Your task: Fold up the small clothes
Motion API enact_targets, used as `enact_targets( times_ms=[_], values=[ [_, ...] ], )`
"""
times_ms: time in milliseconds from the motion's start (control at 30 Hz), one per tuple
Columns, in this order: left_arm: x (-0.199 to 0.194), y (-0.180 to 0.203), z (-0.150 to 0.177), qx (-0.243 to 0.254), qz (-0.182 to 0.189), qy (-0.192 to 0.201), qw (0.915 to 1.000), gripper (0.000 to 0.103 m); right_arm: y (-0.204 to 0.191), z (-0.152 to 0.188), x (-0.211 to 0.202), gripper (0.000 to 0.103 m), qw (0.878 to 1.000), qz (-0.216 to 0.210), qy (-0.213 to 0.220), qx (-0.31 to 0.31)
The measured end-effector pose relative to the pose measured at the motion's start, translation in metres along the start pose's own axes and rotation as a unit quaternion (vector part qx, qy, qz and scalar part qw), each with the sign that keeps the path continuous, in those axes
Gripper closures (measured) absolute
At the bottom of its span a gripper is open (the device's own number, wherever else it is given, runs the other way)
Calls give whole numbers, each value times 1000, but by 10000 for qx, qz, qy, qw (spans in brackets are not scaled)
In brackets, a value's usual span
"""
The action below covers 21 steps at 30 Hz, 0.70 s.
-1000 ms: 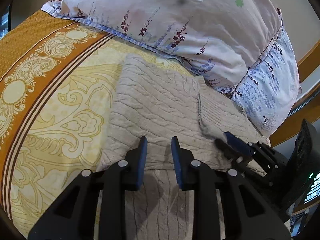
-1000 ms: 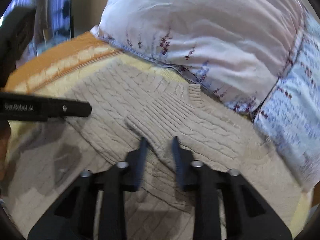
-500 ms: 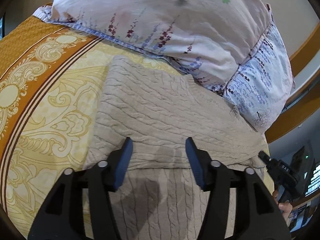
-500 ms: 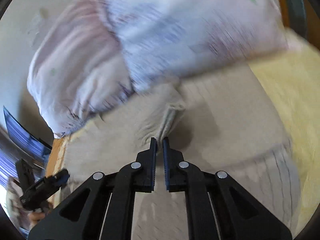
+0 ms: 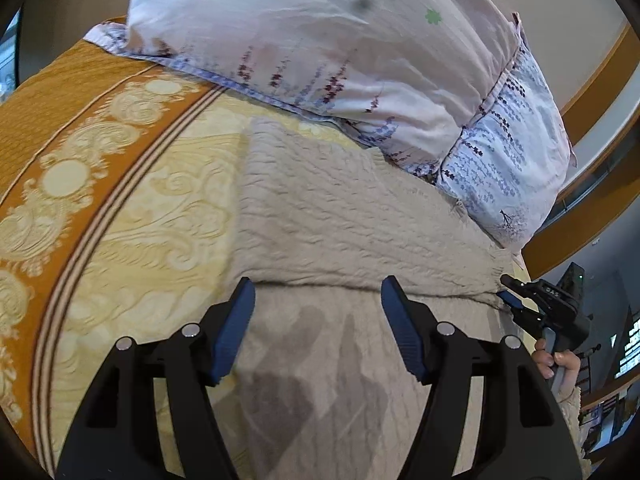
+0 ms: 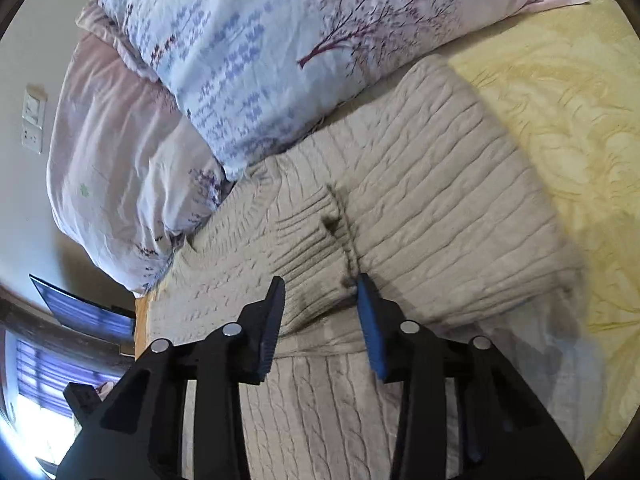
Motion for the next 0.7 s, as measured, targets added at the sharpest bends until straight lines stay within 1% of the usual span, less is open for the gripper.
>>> enact_targets(
  times_ms=[33,67,133,200,233,300,367,433,467,500,533,567,600,700],
  values=[
    [-4,-4,1,-33,-15,21,10000,38,-4,0,2,95,10000,-71,-38,-39],
    [-6,-7,2,-50,-26,34,10000,38,-6,-1,-1,95,9999,-76,74,-92],
    [-11,-12,5,-72,-25,51,10000,38,-16,-4,-17,96,9981,-4,462,-409],
    [-15,-15,9,-86,14,46,10000,38,-18,-4,-29,96,9957,133,726,-563],
    [-17,-17,12,-88,60,41,9999,38,-15,-3,-31,96,9953,209,770,-554],
    [-20,-19,18,-77,130,27,9999,37,-3,0,-27,96,9954,446,701,-482],
    [-21,-20,24,-68,181,-10,9998,37,10,5,-16,95,9960,646,482,-393],
    [-22,-20,31,-82,277,-56,9996,37,10,7,-17,95,9957,683,453,-420],
    [-23,-19,35,-106,352,-73,9993,38,8,8,-21,88,9955,688,455,-456],
    [-25,-18,39,-112,418,-82,9990,38,6,9,-25,77,9955,673,451,-491],
    [-26,-17,42,-112,462,-81,9988,37,3,10,-33,68,9954,615,478,-554],
    [-27,-16,46,-102,511,-81,9986,37,3,13,-41,51,9951,589,525,-602],
    [-29,-15,50,-95,560,-88,9983,37,5,16,-53,44,9943,577,601,-659],
    [-32,-14,62,-143,698,-158,9973,37,20,28,-76,44,9939,607,623,-682]
  ],
)
Point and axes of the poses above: each gripper's, at about its wrist camera, not at the fingertips, and x roughly the way its jaws point, y to its right, z to its underside, the point moved 10 cm from there along x, roughly the way its jaws point, and after that the axes turned 4 degrees about -y, right-handed, at the moved point
